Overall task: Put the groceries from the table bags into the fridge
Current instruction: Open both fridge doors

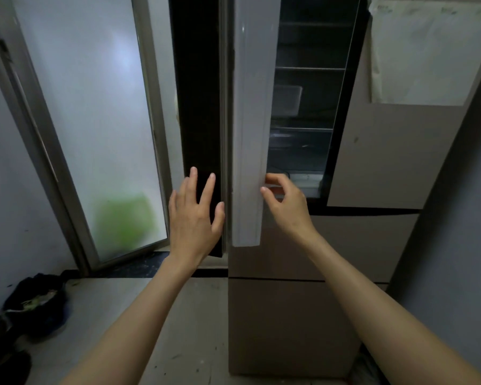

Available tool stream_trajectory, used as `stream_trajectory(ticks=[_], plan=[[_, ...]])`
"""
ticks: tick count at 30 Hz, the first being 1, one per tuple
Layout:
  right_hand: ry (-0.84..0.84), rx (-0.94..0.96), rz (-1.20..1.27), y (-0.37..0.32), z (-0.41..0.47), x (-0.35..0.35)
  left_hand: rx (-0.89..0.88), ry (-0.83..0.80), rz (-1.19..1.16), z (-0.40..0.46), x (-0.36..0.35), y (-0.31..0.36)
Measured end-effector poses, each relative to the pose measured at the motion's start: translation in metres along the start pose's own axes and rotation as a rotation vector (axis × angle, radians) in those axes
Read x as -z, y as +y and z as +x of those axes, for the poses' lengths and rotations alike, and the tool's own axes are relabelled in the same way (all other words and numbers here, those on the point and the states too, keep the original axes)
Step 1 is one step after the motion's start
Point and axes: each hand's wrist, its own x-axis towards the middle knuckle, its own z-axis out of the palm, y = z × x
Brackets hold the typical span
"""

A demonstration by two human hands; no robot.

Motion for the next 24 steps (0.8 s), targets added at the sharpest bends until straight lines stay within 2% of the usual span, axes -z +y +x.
stream_trajectory(ticks=[3,7,13,16,20,24], plan=[[-0.1,0.038,0.004,-0.012,-0.005,-0.02,0.091,-0.093,-0.153,0.004,0.008,-0.011],[-0.208,0.108,-0.081,-0.026,-0.006,-0.047,0.137,-0.186,-0.237,0.006,0.013,-0.033],[-0.338,0.304,-0.621,-0.038,0.007,-0.072,0.198,-0.221,-0.276,0.022,0.018,-0.069],[-0.403,0.312,-0.783,-0.04,0.017,-0.081,0.209,-0.24,-0.261,0.029,0.018,-0.088],[-0.481,0.303,-0.818,-0.043,0.026,-0.095,0.246,-0.277,-0.152,0.032,0.019,-0.105],[-0.459,0.324,-0.781,-0.041,0.028,-0.108,0.245,-0.27,-0.067,0.03,0.024,-0.11]])
